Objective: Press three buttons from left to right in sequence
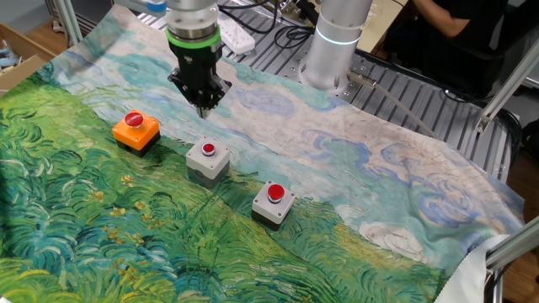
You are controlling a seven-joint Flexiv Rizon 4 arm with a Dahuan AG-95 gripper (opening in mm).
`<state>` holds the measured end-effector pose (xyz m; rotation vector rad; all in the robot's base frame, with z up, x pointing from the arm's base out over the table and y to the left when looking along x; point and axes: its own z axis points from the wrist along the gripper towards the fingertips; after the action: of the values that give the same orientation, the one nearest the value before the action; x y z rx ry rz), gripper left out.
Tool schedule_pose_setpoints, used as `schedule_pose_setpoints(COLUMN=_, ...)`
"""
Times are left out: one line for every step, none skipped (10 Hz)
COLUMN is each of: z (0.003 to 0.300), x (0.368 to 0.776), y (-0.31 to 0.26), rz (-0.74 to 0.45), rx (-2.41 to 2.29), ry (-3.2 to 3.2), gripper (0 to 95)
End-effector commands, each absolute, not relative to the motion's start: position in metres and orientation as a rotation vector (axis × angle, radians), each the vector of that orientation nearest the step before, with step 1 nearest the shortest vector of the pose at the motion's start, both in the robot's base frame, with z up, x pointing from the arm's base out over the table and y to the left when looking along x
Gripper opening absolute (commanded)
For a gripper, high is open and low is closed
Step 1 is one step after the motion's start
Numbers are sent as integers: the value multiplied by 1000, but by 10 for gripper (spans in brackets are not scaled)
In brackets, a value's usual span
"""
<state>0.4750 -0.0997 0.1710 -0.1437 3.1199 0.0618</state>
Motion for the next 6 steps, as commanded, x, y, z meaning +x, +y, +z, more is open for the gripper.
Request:
schedule_pose_setpoints(z=173, x=477, y=-95, rz=37, rx=-148, ry=3122, gripper=0)
schedule_pose_setpoints(z=173, x=479, y=-94, rz=36, rx=-147, ry=3122, gripper=0)
schedule_pose_setpoints(z=170, x=481, y=-92, rz=32, rx=-142, ry=3122, gripper=0)
schedule_pose_setpoints(z=168, x=482, y=-91, rz=28, rx=-140, ry=3122, gripper=0)
schedule_pose_setpoints(z=166, x=483, y=-90, rz=27, rx=-133, ry=3122, gripper=0)
schedule_pose_setpoints(z=165, x=483, y=-89, rz=26, rx=-132, ry=3120, gripper=0)
